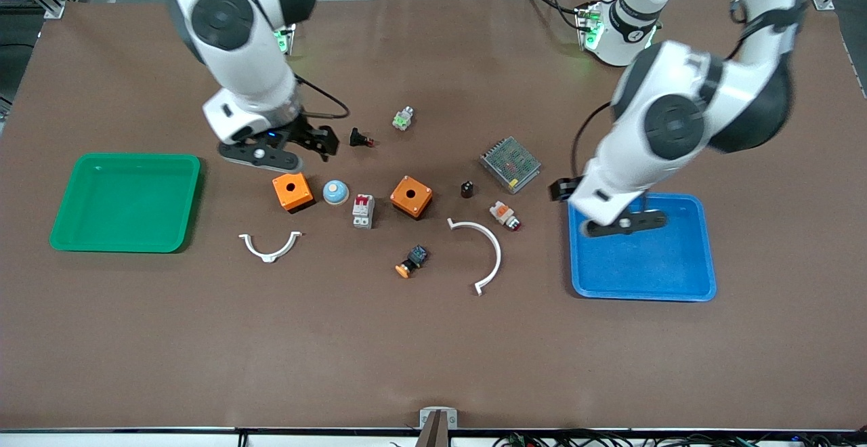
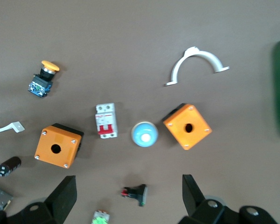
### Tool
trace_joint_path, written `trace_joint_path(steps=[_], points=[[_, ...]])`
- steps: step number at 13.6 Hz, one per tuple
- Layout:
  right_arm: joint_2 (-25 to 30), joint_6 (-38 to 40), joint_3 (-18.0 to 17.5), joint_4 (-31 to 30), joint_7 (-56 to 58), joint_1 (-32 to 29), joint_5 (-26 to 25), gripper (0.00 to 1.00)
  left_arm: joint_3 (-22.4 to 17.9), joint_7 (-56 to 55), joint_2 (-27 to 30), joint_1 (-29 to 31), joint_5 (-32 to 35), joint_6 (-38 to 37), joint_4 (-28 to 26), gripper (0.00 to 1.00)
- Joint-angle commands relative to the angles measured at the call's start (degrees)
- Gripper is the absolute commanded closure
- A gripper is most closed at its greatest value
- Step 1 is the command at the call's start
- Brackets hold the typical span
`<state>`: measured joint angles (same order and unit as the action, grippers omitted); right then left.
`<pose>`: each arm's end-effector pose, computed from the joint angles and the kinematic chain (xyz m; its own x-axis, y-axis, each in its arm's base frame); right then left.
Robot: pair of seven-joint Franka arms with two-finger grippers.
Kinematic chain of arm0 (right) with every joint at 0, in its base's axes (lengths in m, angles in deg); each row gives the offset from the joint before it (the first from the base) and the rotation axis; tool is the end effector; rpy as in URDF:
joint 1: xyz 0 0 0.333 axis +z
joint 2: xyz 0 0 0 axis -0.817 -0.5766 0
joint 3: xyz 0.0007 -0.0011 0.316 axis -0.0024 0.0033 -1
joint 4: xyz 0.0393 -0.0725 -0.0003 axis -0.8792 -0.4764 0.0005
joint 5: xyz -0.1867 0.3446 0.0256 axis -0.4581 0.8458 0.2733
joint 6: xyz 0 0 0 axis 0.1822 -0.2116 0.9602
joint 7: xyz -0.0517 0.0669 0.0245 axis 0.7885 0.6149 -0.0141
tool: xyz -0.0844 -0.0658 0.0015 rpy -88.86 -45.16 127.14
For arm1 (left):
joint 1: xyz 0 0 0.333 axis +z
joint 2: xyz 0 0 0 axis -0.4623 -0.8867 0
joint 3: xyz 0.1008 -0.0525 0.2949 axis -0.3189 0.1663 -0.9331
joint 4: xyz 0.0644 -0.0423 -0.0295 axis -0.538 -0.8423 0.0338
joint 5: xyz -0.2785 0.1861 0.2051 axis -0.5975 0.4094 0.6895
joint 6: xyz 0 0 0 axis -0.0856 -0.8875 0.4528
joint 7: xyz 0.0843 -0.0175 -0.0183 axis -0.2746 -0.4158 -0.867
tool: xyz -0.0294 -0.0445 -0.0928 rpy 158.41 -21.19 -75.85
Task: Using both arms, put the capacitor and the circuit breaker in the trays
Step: 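Grasp the breaker with the right gripper while the left gripper grasps the capacitor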
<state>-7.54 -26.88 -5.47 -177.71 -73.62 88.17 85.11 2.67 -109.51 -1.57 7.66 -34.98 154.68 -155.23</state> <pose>0.5044 0.3145 0.4620 0.9777 -0.2092 -0.0198 -0.2077 -0.9764 0.0584 0.5865 -0.2960 0.4187 0.9730 0.1847 -0.1382 0.1776 -0.9821 -0.0620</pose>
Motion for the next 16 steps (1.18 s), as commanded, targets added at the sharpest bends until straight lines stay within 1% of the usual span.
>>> trace_joint_path(steps=[1, 4, 6, 7, 8, 9, 10, 13, 14, 16], points=[[-4.78, -4.17, 0.82, -0.10, -1.50, 2.12, 0.99, 0.00, -0.33, -10.14, -3.35, -3.75, -0.68, 6.68, -2.04, 0.01], [-9.35, -8.83, 0.74, -0.10, -0.28, 2.92, 1.07, 0.00, 0.99, -21.57, -9.06, -6.65, -2.08, 12.06, -2.67, 0.03], [-12.25, -11.64, 0.21, -0.10, 4.27, 2.83, 1.34, 0.00, 0.99, -29.21, -12.58, -9.20, -2.18, 15.66, -2.76, 0.05], [-13.49, -12.70, 0.21, -0.10, 7.87, 2.48, 3.43, 0.00, 1.17, -32.47, -14.07, -9.82, -2.53, 17.68, -2.84, 0.10], [-14.54, -13.32, 0.21, -0.19, 12.17, 2.04, 6.14, 0.00, 1.43, -33.98, -15.31, -10.00, -3.66, 19.35, -2.84, 0.14], [-15.51, -14.11, 0.29, -0.28, 15.87, 1.52, 10.35, 0.00, 1.95, -34.17, -16.45, -10.00, -4.80, 20.85, -3.02, 0.17], [-15.96, -14.99, 0.29, -0.45, 17.30, 1.08, 12.48, 0.00, 2.04, -34.17, -16.98, -10.09, -5.42, 22.25, -3.72, 0.19], [-16.66, -18.50, 0.38, -2.91, 17.92, 0.89, 12.76, 0.00, 2.22, -34.26, -16.99, -10.35, -9.73, 25.16, -6.53, 0.24], [-16.84, -18.95, 0.47, -3.44, 18.01, 0.81, 12.76, 0.00, 2.31, -34.35, -16.99, -10.53, -9.91, 25.26, -7.14, 0.25], [-17.45, -19.04, 0.56, -4.14, 18.28, -0.59, 12.59, 0.00, 2.22, -34.87, -16.99, -11.23, -12.45, 25.26, -8.38, 0.25]])
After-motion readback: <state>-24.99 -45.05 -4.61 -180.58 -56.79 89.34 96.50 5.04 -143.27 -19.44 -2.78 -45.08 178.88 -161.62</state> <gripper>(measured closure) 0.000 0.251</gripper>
